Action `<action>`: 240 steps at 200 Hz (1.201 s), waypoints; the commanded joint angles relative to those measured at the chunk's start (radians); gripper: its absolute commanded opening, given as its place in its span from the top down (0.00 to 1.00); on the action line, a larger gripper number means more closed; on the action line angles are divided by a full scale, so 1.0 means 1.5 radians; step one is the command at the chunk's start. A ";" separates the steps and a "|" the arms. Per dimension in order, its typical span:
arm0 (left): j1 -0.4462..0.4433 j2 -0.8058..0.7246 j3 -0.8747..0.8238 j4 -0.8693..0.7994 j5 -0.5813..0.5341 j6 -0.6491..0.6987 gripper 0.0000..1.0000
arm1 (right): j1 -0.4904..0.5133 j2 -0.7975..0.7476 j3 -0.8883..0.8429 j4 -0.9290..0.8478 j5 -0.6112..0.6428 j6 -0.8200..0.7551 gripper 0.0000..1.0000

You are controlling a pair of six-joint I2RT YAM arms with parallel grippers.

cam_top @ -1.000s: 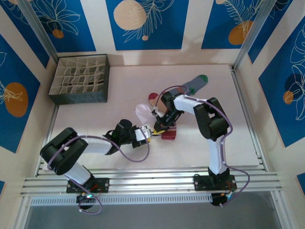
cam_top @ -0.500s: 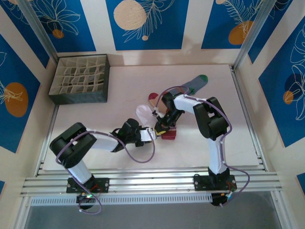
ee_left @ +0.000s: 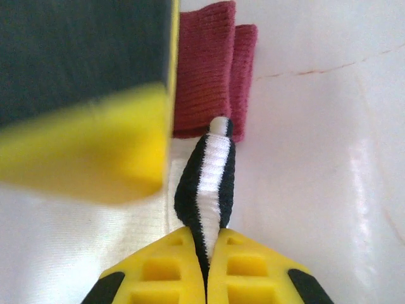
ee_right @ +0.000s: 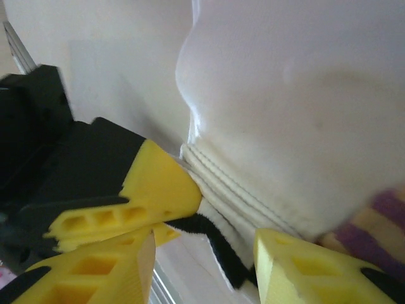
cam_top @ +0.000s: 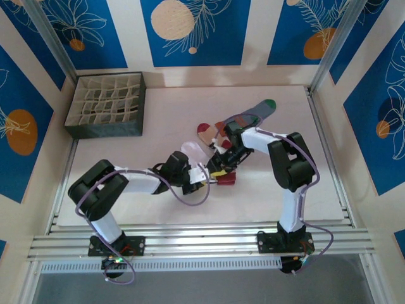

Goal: Roll the socks

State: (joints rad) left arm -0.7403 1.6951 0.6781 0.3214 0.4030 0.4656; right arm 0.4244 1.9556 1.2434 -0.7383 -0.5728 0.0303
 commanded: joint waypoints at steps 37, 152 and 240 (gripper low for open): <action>0.070 0.077 0.078 -0.150 0.176 -0.173 1.00 | 0.001 0.012 -0.030 0.100 -0.054 0.021 0.55; 0.155 0.181 0.149 -0.234 0.208 -0.333 1.00 | 0.021 0.031 -0.056 0.108 0.015 0.034 0.76; 0.147 0.052 0.066 -0.110 0.150 -0.255 0.75 | 0.044 0.092 0.015 0.001 0.083 0.050 1.00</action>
State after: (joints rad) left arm -0.5220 1.8565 0.8455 0.1493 0.7803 -0.0093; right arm 0.4706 2.0212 1.2495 -0.6216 -0.5369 0.1005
